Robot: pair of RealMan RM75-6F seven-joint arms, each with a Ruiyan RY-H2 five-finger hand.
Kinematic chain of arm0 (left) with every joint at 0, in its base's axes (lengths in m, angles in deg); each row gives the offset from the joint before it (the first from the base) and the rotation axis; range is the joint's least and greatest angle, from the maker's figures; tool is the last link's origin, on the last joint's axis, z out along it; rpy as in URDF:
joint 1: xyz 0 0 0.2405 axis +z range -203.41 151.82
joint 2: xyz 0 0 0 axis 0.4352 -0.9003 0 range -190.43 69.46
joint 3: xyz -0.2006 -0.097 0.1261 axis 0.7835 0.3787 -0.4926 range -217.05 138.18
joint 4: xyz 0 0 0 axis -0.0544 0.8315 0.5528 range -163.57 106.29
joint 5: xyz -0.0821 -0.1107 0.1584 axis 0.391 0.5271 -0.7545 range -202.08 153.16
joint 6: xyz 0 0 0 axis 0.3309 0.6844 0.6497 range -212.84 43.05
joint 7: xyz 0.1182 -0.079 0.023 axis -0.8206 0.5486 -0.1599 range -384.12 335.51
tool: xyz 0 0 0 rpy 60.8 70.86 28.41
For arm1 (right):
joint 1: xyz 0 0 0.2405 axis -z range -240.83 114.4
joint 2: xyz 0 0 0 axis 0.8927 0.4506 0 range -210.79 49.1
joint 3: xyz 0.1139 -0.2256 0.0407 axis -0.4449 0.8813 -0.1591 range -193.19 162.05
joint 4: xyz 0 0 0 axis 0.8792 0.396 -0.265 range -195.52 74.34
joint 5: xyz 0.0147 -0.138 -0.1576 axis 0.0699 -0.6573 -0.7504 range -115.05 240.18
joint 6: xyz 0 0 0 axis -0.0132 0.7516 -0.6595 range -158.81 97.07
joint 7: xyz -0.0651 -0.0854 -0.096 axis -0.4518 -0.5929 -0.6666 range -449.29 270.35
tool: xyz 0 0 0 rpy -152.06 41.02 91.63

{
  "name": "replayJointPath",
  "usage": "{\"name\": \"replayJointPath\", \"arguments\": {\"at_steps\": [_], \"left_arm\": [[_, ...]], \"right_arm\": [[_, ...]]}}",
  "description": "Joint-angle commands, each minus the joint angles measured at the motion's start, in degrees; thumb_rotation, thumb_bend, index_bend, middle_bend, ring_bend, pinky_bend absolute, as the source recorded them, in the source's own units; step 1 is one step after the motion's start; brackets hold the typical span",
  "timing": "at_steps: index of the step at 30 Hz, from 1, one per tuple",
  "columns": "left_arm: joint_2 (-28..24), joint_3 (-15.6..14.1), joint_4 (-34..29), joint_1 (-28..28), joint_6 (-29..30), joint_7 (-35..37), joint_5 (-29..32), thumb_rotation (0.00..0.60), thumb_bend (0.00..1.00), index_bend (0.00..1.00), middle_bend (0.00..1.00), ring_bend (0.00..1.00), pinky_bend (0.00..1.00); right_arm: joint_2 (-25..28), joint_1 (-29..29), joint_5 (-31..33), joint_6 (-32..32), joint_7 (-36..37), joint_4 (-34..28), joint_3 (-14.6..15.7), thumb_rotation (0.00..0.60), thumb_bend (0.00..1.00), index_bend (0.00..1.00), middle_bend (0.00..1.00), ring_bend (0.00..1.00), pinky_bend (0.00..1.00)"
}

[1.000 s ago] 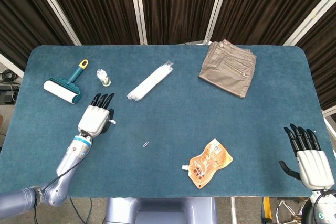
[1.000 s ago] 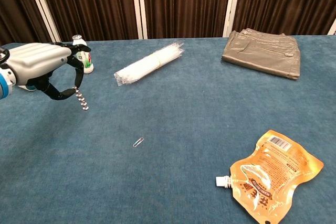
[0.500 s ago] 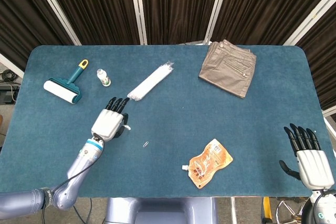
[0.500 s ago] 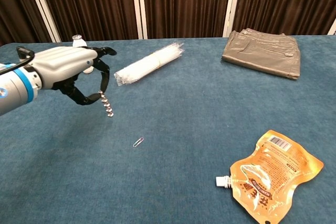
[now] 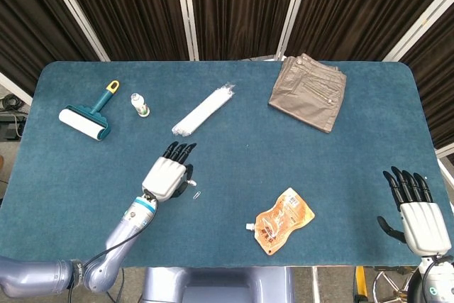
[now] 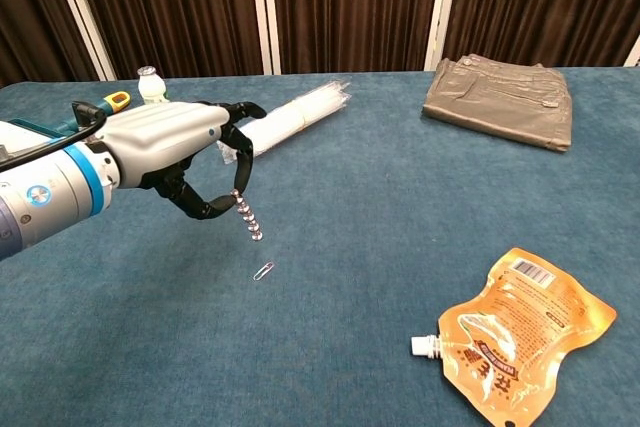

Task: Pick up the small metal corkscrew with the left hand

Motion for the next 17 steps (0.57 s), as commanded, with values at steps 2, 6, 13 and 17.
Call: {"name": "replayJointPath", "arguments": {"at_steps": [2,6,13,17], "left_arm": [[0.1,-0.3,-0.8,-0.1,0.2,-0.1,-0.1,0.6,0.45,0.6,0.0,0.0,0.0],[0.2,-0.9,-1.5,0.0,0.4,-0.5,-0.1,0.6,0.45,0.6,0.0,0.0,0.0],[0.0,-1.7,-2.4,0.0,1.0,-1.2,-0.3,0.6,0.45,0.6,0.0,0.0,0.0],[-0.6,-2.2,-2.9,0.2,1.2,-1.5,-0.4,0.6,0.45,0.6,0.0,0.0,0.0]], "right_arm": [[0.1,0.1,0.1,0.1,0.0,0.0,0.0,0.6,0.16,0.02,0.0,0.0,0.0],[0.1,0.1,0.0,0.2,0.1,0.0,0.0,0.6,0.16,0.02,0.0,0.0,0.0],[0.1,0.1,0.0,0.2,0.1,0.0,0.0,0.6,0.16,0.02,0.0,0.0,0.0],[0.1,0.1,0.1,0.1,0.1,-0.1,0.0,0.6,0.16,0.02,0.0,0.0,0.0]]}}
